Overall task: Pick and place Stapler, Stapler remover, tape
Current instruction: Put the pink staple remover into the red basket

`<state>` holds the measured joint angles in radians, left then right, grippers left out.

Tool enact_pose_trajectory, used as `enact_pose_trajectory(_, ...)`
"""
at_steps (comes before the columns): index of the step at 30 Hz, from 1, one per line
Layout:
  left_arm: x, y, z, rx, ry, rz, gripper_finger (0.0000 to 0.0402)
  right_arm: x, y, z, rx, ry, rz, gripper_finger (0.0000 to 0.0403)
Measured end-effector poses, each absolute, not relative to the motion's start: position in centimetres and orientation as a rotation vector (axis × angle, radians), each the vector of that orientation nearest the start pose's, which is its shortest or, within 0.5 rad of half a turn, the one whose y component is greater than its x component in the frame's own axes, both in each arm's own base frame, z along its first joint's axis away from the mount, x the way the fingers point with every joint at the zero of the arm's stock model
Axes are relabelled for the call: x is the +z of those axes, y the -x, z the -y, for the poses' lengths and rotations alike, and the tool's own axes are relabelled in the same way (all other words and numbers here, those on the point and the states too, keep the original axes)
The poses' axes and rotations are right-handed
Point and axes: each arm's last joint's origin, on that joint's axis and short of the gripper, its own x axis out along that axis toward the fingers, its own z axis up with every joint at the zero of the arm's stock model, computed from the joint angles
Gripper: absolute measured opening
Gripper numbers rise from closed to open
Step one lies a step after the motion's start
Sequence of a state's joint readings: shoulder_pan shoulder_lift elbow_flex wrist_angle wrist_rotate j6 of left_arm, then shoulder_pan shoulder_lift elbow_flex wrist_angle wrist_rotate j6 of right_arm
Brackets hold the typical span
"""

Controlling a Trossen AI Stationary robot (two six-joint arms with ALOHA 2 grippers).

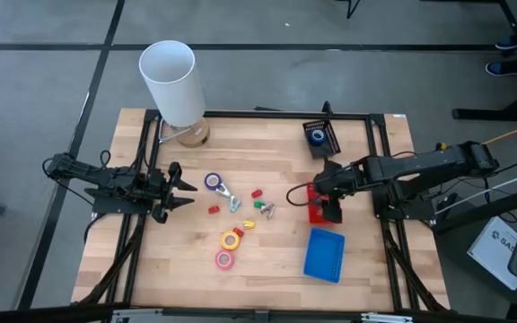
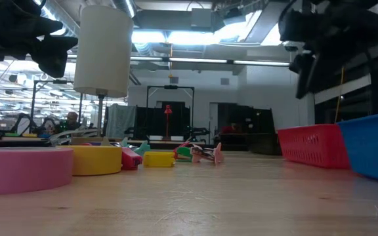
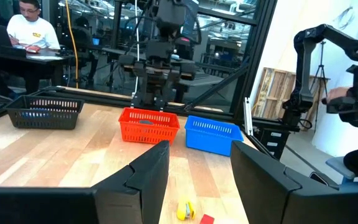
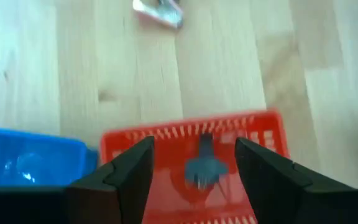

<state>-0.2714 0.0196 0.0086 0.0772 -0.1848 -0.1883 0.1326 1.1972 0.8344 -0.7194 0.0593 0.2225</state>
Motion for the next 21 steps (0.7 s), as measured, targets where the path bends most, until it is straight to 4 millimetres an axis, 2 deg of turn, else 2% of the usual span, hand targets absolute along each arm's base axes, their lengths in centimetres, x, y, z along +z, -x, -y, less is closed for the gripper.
enact_pose_trajectory(10,17.3,-9.6,2.1,-0.092,0.203,0.057,0.0169,23.4,-26.7,-4.1,0.063,0.214,-0.898,0.0224)
enact_pose_trajectory(15,17.2,-9.6,2.1,-0.092,0.203,0.057,0.0169,22.3,-29.4,-4.6,0.099,0.292,-0.833,0.0223)
enact_pose_trajectory(21,17.2,-9.6,2.1,-0.092,0.203,0.057,0.0169,20.1,-32.3,-4.1,0.098,0.341,-0.803,0.0223)
